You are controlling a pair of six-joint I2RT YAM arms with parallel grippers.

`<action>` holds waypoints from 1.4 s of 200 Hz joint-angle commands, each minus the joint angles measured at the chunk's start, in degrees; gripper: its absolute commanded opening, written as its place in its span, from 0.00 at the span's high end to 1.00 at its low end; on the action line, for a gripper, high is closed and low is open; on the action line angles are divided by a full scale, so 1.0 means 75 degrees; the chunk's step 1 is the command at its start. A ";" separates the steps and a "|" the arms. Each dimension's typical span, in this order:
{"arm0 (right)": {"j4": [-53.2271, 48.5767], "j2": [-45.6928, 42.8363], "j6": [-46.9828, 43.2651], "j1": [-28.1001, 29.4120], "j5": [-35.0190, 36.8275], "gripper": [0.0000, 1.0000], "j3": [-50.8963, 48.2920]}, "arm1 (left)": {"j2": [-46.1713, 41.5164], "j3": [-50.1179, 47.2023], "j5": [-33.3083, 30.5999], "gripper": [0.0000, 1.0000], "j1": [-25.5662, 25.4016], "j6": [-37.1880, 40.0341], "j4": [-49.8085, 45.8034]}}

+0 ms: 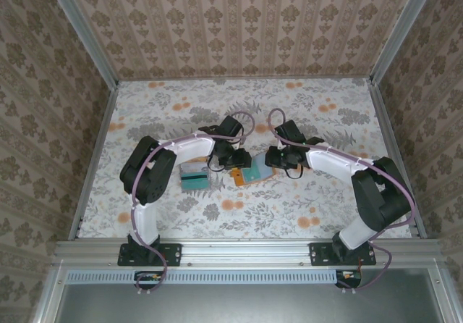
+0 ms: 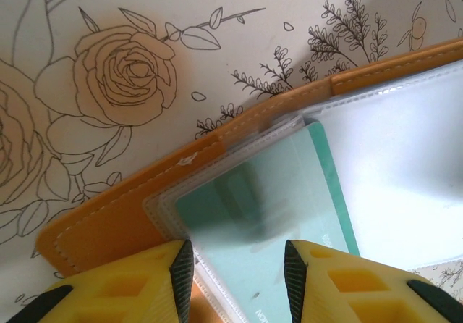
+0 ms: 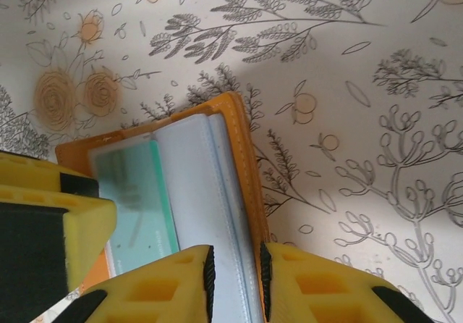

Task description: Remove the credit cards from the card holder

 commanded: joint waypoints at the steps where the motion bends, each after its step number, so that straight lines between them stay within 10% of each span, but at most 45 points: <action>1: 0.0139 0.0114 0.0120 0.0240 -0.0520 0.72 0.0275 | 0.0221 0.0179 0.0060 0.59 -0.0054 -0.0076 -0.0088; 50: -0.0385 -0.0427 0.0192 0.0281 0.0924 0.68 0.0234 | 0.0185 0.0155 0.0030 0.59 -0.0048 -0.0087 -0.0079; 123: 0.0160 0.0843 0.0024 0.0281 -0.1852 0.77 0.0726 | 0.0233 0.0179 0.0043 0.59 -0.0066 -0.0088 -0.0051; 280: 0.0213 0.1620 0.0089 -0.0158 -0.2271 0.78 0.0611 | 0.0244 0.0237 0.0008 0.59 -0.0089 -0.0064 -0.0121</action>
